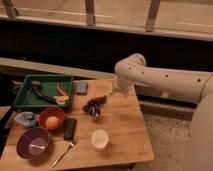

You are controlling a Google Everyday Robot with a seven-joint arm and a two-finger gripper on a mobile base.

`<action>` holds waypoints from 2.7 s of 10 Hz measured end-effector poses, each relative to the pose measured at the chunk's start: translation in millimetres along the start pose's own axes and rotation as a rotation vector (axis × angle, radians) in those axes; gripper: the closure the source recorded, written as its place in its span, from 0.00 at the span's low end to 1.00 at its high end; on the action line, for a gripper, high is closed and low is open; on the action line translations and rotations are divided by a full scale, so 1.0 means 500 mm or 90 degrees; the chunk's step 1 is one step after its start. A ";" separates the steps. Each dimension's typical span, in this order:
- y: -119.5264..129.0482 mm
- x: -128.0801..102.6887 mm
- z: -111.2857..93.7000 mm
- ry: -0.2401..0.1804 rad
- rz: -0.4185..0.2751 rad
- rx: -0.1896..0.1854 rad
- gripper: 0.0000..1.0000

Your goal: Place grapes in purple bowl

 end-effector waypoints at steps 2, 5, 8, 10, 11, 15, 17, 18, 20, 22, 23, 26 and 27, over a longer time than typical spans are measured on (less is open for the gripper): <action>0.083 -0.030 0.034 -0.010 -0.016 -0.038 0.37; 0.183 -0.043 0.113 0.010 -0.036 -0.090 0.37; 0.253 -0.024 0.207 0.065 -0.060 -0.113 0.37; 0.256 -0.008 0.267 0.107 -0.062 -0.101 0.37; 0.260 -0.003 0.285 0.118 -0.063 -0.094 0.37; 0.248 -0.006 0.277 0.115 -0.062 -0.090 0.50; 0.241 -0.008 0.277 0.113 -0.062 -0.087 0.72; 0.241 -0.008 0.277 0.114 -0.061 -0.087 0.79; 0.237 -0.006 0.279 0.116 -0.066 -0.074 0.98; 0.228 0.005 0.279 0.109 -0.083 -0.027 1.00; 0.227 0.008 0.266 0.102 -0.093 -0.024 1.00; 0.268 0.020 0.181 0.078 -0.152 -0.042 1.00; 0.284 0.033 0.135 0.071 -0.181 -0.054 1.00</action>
